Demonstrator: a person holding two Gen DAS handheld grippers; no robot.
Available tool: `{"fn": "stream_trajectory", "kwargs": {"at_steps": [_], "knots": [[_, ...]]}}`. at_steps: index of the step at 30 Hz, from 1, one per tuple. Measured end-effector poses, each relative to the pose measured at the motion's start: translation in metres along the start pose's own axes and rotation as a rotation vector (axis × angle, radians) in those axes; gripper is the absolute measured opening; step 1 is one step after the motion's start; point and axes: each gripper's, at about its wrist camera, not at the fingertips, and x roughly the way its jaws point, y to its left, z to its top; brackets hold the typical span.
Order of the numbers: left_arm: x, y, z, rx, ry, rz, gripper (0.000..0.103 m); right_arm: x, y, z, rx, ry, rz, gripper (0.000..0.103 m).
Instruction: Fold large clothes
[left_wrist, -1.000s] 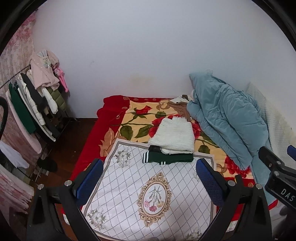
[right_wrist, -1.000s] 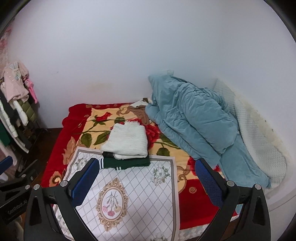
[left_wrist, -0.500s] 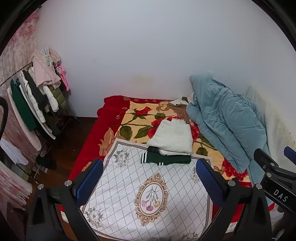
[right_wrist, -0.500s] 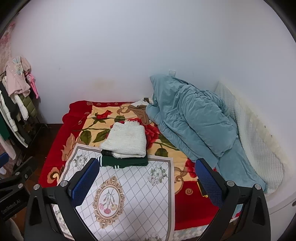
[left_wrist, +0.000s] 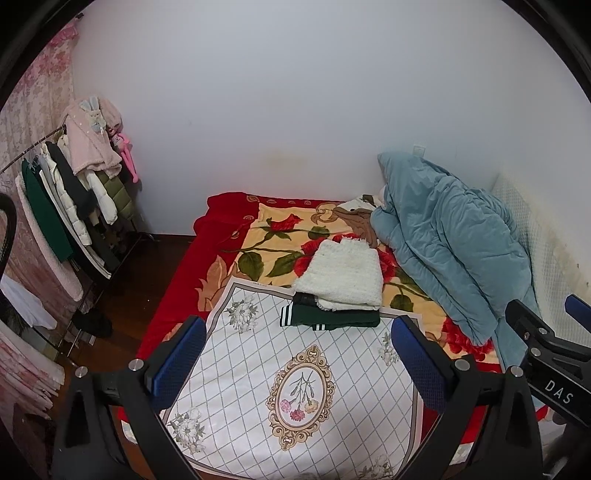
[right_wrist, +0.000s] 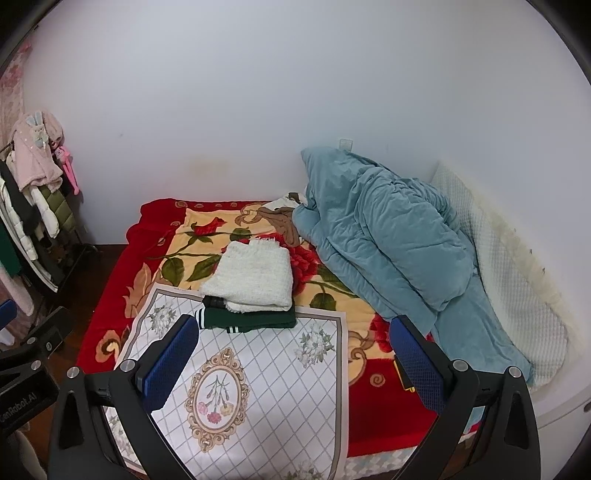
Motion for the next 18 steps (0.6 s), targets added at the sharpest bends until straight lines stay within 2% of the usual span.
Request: {"fn": "stream_trajectory", "kwargs": {"at_steps": [18], "knots": [[-0.0098,-0.0093,-0.0019,0.012,-0.005,-0.008,0.102,-0.0016,-0.0036,-0.0014,0.000,-0.002,0.002,0.103]]}}
